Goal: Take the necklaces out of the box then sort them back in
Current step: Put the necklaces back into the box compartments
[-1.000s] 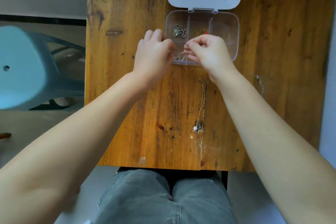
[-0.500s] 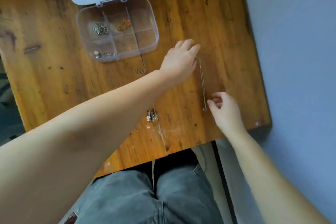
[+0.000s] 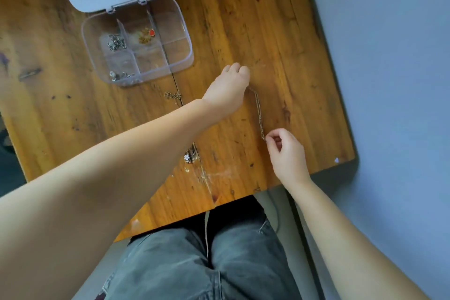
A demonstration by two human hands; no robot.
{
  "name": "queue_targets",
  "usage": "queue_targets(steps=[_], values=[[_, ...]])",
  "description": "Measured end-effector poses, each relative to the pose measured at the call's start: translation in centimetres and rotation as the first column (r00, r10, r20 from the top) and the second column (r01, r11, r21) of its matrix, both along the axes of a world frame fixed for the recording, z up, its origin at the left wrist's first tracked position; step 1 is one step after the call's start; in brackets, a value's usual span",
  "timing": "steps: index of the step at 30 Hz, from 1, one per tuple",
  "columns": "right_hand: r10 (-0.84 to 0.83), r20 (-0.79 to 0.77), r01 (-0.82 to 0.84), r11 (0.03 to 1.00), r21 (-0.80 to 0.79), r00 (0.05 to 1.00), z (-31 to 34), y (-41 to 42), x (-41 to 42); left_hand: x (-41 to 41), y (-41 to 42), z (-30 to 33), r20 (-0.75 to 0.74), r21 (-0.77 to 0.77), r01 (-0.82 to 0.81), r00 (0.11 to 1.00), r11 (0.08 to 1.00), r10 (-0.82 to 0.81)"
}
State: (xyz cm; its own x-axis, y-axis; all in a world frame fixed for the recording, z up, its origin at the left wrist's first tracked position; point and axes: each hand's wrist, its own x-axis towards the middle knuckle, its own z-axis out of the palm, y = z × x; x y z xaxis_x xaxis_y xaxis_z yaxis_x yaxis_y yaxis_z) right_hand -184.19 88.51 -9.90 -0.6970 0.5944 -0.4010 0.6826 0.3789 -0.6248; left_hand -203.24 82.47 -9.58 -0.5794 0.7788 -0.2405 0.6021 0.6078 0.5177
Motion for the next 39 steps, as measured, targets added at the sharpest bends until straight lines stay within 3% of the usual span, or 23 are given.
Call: queue_targets(steps=[2, 4, 8, 10, 13, 16, 18, 22, 25, 27, 30, 33, 36, 39], values=[[-0.101, -0.052, 0.095, 0.989, -0.111, 0.993, 1.3, 0.4, -1.3, -0.2, -1.5, 1.3, 0.149, 0.193, -0.18, 0.977, 0.965, 0.153], [-0.173, -0.106, 0.154, 0.974, -0.168, 0.979, 2.9, 0.5, -3.5, -0.7, -3.2, 2.9, 0.254, 0.324, -0.367, 0.922, 0.872, 0.293], [-0.291, -0.252, 0.157, 0.881, -0.446, 0.923, 6.1, -0.9, -9.4, -3.1, -7.4, 6.4, 0.386, 0.458, -0.524, 0.845, 0.718, 0.37], [-0.322, -0.302, 0.089, 0.803, -0.59, 0.897, 7.1, -2.0, -12.4, -4.8, -9.5, 7.4, 0.398, 0.478, -0.555, 0.828, 0.681, 0.395], [-0.324, -0.322, 0.03, 0.745, -0.666, 0.89, 7.5, -3.9, -16.4, -7.3, -12.6, 7.6, 0.411, 0.441, -0.611, 0.789, 0.658, 0.457], [-0.241, -0.294, 0.0, 0.774, -0.633, 0.925, 6.6, -6.0, -19.7, -9.3, -14.8, 6.5, 0.416, 0.381, -0.663, 0.746, 0.645, 0.521], [-0.142, -0.266, -0.024, 0.843, -0.537, 0.953, 5.5, -7.4, -21.3, -9.9, -15.5, 5.4, 0.422, 0.34, -0.683, 0.725, 0.646, 0.544], [0.112, -0.241, -0.152, 0.976, -0.157, 0.964, 3.6, -9.1, -23.1, -9.9, -15.0, 3.1, 0.327, 0.277, -0.649, 0.757, 0.709, 0.566], [0.342, -0.179, -0.312, 0.933, 0.177, 0.922, 2.6, -9.2, -23.5, -10.0, -14.4, 1.8, 0.23, 0.248, -0.572, 0.819, 0.782, 0.525], [0.413, -0.114, -0.374, 0.89, 0.26, 0.904, 2.3, -9.1, -23.7, -10.2, -14.2, 1.4, 0.14, 0.223, -0.48, 0.877, 0.849, 0.459], [0.41, -0.116, -0.369, 0.89, 0.266, 0.905, 2.7, -8.5, -23.1, -10.5, -14.3, 1.4, 0.043, 0.203, -0.363, 0.931, 0.909, 0.363], [0.315, -0.191, -0.283, 0.942, 0.178, 0.93, 3.5, -7.8, -19.4, -9.5, -15.4, 2.0, -0.046, 0.281, -0.267, 0.956, 0.922, 0.29], [0.306, -0.054, -0.303, 0.952, 0.05, 0.951, 2.9, -8.4, -13.0, -6.5, -16.5, 1.7, -0.054, 0.277, -0.145, 0.985, 0.95, 0.166], [0.298, 0.103, -0.291, 0.954, -0.077, 0.949, 1.4, -10.2, -7.7, -3.2, -16.0, 0.1, -0.025, 0.092, -0.036, 0.999, 0.995, 0.038]])
